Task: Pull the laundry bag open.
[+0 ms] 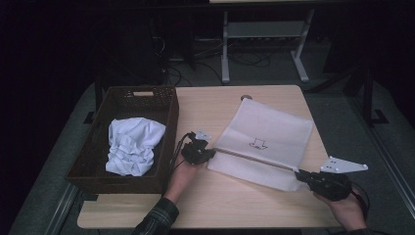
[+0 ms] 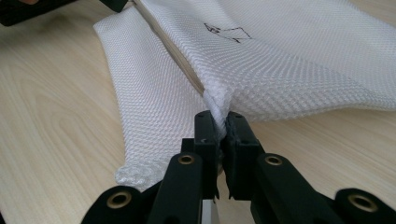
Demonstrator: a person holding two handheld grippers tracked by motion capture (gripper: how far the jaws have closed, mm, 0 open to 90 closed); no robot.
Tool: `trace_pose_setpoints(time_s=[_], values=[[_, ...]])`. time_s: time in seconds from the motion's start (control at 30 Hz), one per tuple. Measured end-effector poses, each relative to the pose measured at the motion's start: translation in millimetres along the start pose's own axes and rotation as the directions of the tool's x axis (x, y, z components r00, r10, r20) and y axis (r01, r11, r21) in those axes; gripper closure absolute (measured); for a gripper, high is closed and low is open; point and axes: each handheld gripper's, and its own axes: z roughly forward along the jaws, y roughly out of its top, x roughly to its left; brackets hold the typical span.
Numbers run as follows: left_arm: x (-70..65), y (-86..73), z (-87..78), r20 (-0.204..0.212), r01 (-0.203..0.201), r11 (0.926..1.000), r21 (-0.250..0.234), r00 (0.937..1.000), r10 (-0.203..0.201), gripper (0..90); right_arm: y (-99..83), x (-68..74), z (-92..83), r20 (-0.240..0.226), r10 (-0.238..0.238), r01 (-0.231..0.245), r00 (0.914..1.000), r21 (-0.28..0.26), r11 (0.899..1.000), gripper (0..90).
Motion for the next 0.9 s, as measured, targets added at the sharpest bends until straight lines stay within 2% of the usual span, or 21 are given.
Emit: trace_pose_setpoints(time_s=[0.3,0.4,0.57,0.9], values=[[8.8,22.5,13.7,0.026,-0.01,0.9999,-0.008,0.9996,0.011,87.0,0.7,-12.0,4.8,0.04,0.013,-0.013,0.9991,0.008,1.0,83.0],[14.6,33.7,19.8,0.039,-0.013,0.9998,-0.013,0.9991,0.014,86.9,2.9,-23.8,8.2,0.058,0.039,-0.039,0.9976,-0.001,0.999,82.8],[23.1,49.3,29.4,0.048,-0.004,0.9996,-0.027,0.9988,0.005,86.9,6.8,-33.4,12.7,0.082,0.054,-0.053,0.9951,-0.014,0.998,82.8],[35.5,77.0,47.7,0.021,-0.03,0.9986,-0.043,0.9993,0.031,86.9,13.7,-57.1,26.4,0.121,0.095,-0.09,0.9881,-0.039,0.995,82.8]])
